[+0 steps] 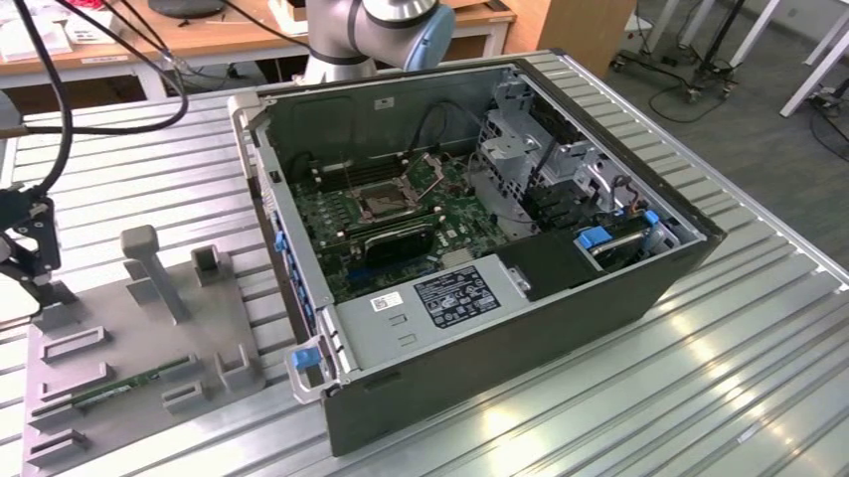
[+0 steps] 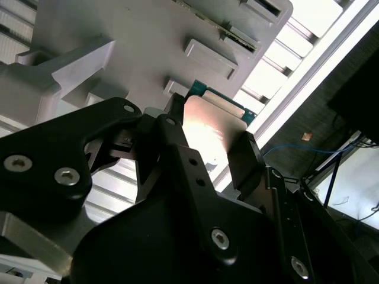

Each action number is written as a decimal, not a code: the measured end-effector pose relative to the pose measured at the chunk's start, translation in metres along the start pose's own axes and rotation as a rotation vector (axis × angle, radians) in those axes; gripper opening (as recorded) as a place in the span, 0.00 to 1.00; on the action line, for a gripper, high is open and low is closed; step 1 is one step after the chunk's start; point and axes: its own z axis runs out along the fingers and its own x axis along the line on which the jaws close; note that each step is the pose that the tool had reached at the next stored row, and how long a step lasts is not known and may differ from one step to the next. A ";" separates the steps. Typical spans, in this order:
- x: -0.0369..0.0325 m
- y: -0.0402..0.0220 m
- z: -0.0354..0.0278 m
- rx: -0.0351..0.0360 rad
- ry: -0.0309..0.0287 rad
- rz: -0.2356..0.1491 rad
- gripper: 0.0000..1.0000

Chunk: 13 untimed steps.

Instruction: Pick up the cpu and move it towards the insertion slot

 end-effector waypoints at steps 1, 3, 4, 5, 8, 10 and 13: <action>0.0000 0.0000 -0.0008 0.0000 0.0000 0.000 0.54; 0.0000 0.0000 -0.0012 -0.0002 -0.0003 0.000 0.54; 0.0000 0.0000 -0.0015 0.0000 0.0000 0.000 0.54; 0.0000 0.0000 -0.0016 0.0000 -0.0001 0.000 0.54; 0.0000 0.0000 -0.0020 0.0001 0.0002 0.000 0.54; 0.0000 0.0000 -0.0028 0.0000 0.0001 0.000 0.54; 0.0000 0.0001 -0.0045 0.0001 0.0001 0.000 0.54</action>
